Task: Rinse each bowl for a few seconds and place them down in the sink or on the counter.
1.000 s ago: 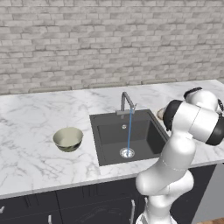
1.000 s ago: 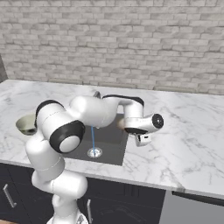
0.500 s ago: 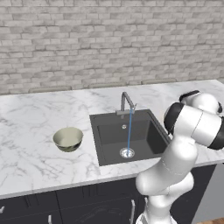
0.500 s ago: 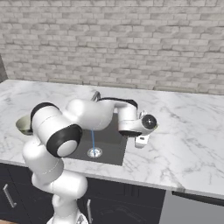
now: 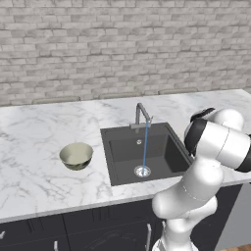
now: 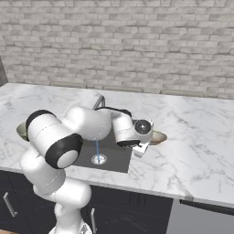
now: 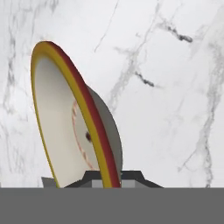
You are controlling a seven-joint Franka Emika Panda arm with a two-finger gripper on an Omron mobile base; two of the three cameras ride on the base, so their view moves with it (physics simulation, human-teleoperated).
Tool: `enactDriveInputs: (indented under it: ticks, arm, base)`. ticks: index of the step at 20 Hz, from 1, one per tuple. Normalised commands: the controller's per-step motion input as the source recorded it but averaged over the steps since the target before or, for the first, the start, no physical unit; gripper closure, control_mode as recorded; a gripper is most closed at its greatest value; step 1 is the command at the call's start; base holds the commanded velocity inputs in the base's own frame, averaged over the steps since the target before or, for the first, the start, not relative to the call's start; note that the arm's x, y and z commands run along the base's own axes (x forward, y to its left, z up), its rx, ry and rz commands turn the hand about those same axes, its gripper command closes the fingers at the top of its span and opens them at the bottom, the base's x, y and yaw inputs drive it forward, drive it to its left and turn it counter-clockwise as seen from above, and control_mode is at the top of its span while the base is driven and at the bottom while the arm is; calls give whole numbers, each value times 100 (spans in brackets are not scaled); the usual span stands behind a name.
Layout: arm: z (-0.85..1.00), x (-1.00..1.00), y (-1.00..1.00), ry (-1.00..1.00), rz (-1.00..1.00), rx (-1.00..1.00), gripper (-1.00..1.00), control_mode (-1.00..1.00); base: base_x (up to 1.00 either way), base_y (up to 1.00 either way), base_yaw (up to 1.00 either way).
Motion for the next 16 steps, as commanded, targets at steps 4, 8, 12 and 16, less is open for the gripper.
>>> enactDriveInputs:
  ticks: [4, 8, 12, 16]
  arm:
    - [-6, -11, -21, 4, -17, 5, 100, -100]
    - [-10, -6, -26, 6, -15, 7, 100, -100]
    - [-15, -3, -24, 7, -14, 7, 100, -100]
    - [-23, 0, -13, 12, -14, 9, 100, -100]
  base:
    - [0, 0, 0]
    - [0, 0, 0]
    - [0, 0, 0]
    - [0, 0, 0]
